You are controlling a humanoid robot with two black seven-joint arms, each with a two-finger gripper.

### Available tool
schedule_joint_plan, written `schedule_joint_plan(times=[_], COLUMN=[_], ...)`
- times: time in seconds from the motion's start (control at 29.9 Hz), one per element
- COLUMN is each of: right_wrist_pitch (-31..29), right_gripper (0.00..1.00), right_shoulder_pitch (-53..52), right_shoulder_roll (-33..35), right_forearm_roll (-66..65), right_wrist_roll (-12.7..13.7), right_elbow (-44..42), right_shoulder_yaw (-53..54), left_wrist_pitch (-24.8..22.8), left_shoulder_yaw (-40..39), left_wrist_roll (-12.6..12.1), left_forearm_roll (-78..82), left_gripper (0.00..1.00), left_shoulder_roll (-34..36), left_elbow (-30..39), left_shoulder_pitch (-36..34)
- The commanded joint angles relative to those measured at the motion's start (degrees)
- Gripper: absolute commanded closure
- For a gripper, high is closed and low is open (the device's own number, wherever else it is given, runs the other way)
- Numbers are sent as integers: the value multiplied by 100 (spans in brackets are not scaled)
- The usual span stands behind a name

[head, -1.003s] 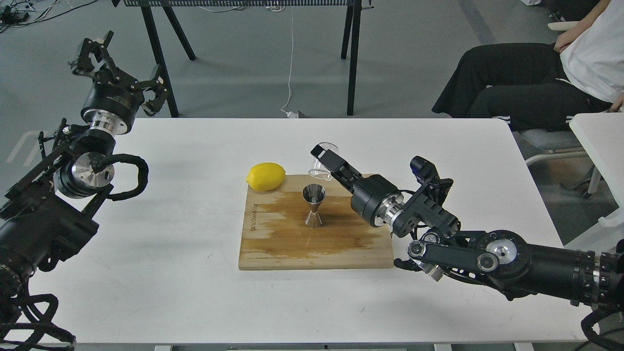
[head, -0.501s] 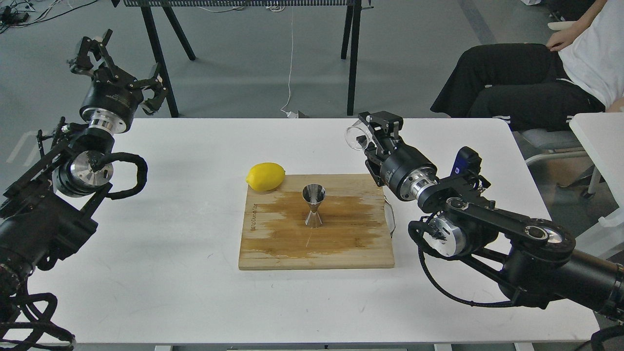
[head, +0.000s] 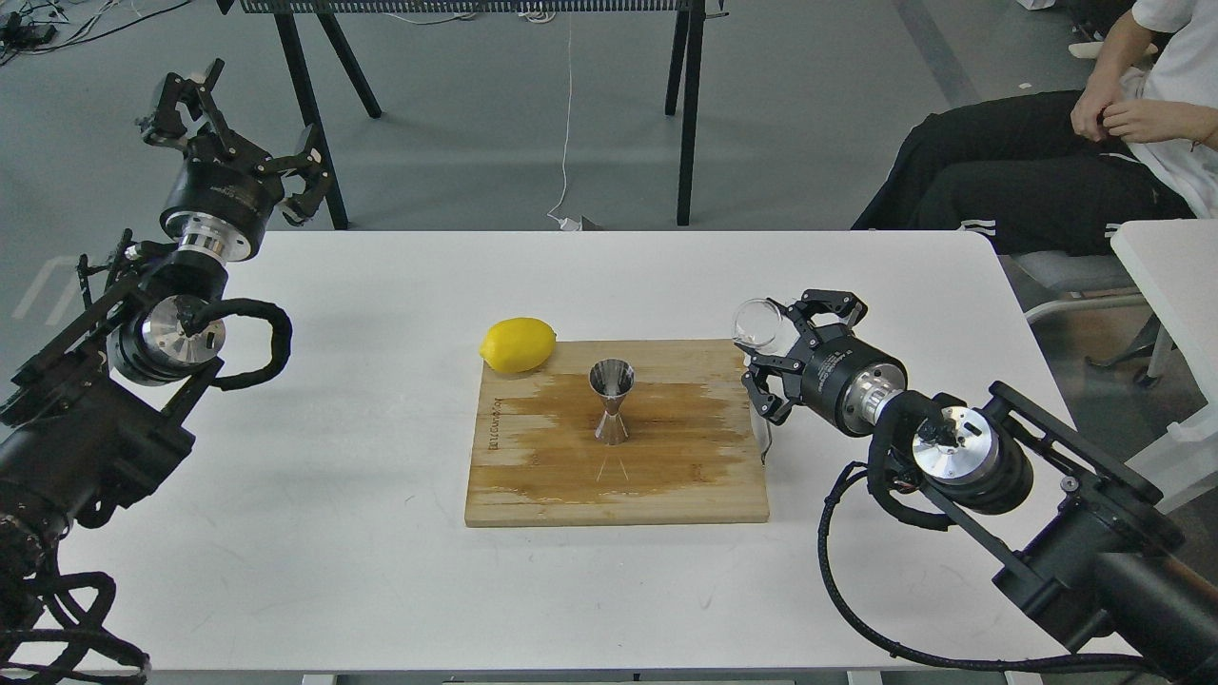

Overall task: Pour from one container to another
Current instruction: 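Lower the glass cup onto the table beside the board and release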

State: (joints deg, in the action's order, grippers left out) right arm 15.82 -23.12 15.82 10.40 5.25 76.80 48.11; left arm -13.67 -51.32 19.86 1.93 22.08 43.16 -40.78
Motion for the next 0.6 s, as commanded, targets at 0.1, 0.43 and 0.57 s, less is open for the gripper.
schedule_joint_plan(times=[0.1,0.43,0.57], right_wrist_pitch=[-790,-879,-992], right_gripper=[76,76,76], right_shoulder_pitch=[325,862,1327], right_shoulder_roll=[-509,-844,-800], right_forearm_roll=[823,1122,1201], right_wrist_roll=[222,231,257], right_elbow=[-886,-992,-895], right_shoulder_yaw=[84,734,1182], left_wrist_pitch=[-4,13,13], left_shoulder_yaw=[0,0,0], left_wrist_roll=[1,9,9], left_forearm_roll=[0,0,0], left_gripper=[0,0,0], left_shoulder_roll=[7,-37,-37], left_elbow=[0,9,9], left_shoulder_pitch=[9,9,9])
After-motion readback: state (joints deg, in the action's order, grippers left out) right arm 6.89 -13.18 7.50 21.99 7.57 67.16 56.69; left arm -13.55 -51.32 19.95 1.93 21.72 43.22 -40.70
